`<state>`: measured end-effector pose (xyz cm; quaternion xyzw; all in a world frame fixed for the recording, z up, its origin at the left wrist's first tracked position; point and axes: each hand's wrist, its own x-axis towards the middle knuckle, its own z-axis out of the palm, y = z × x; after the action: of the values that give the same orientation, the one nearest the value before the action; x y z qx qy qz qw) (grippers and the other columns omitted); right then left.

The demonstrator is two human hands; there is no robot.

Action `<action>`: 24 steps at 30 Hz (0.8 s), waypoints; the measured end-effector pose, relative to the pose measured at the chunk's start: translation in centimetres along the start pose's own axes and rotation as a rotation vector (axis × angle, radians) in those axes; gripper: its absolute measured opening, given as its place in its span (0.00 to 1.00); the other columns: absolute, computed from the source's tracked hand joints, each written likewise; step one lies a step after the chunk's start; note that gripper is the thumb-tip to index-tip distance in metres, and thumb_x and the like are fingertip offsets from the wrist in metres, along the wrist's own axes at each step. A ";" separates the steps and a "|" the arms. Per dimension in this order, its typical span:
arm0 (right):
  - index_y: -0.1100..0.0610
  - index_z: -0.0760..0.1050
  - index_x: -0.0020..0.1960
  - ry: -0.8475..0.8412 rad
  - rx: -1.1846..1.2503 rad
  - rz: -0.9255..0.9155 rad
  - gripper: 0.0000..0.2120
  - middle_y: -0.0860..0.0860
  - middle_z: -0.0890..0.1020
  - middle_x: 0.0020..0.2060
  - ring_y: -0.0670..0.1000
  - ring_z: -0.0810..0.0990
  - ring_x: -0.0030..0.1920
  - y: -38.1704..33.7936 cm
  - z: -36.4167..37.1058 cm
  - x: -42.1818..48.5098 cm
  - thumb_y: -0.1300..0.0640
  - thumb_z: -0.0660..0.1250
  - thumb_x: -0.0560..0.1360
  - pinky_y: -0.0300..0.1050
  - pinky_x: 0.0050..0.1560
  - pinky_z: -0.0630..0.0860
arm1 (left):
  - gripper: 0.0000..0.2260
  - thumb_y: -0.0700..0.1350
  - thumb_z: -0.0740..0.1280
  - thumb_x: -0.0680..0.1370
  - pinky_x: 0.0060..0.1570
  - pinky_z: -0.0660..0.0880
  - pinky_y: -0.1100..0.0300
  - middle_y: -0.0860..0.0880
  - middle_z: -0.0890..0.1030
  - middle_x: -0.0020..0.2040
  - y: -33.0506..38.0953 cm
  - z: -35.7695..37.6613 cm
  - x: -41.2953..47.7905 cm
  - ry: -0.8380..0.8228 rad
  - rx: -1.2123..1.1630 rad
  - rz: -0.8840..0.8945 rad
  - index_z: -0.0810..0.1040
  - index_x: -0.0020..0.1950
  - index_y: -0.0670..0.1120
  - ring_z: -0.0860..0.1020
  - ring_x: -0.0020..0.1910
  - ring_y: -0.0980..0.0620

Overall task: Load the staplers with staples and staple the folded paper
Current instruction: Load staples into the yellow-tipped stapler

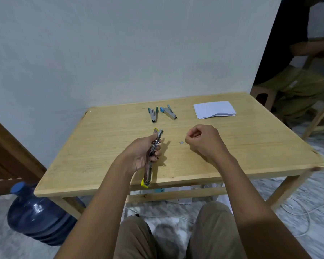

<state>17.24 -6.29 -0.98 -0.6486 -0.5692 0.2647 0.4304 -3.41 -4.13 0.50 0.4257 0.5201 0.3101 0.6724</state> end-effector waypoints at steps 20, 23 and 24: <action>0.48 0.83 0.57 -0.101 -0.473 -0.015 0.11 0.43 0.83 0.55 0.47 0.79 0.53 0.2 -1.1 1.2 0.49 0.65 0.78 0.44 0.51 0.74 | 0.18 0.53 0.60 0.83 0.27 0.68 0.61 0.44 0.72 0.33 -0.9 1.1 1.4 0.212 0.313 0.020 0.79 0.47 0.40 0.72 0.27 0.49; 0.47 0.82 0.55 0.052 -0.355 0.012 0.10 0.42 0.81 0.53 0.46 0.78 0.52 1.1 -3.0 0.0 0.50 0.64 0.79 0.44 0.52 0.73 | 0.19 0.51 0.59 0.83 0.30 0.66 0.60 0.45 0.70 0.30 -0.7 1.6 1.5 0.290 0.580 0.120 0.71 0.35 0.42 0.69 0.24 0.49; 0.47 0.82 0.55 0.100 -0.331 0.039 0.10 0.43 0.82 0.54 0.45 0.77 0.51 1.5 -3.7 -0.5 0.49 0.64 0.79 0.45 0.53 0.74 | 0.20 0.50 0.59 0.83 0.29 0.64 0.60 0.47 0.68 0.29 -0.7 1.8 1.7 0.315 0.648 0.150 0.68 0.33 0.43 0.68 0.25 0.50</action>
<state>20.98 -7.69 -0.59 -0.7340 -0.5702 0.1428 0.3402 -1.26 -3.45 -0.69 0.6006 0.6557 0.2394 0.3898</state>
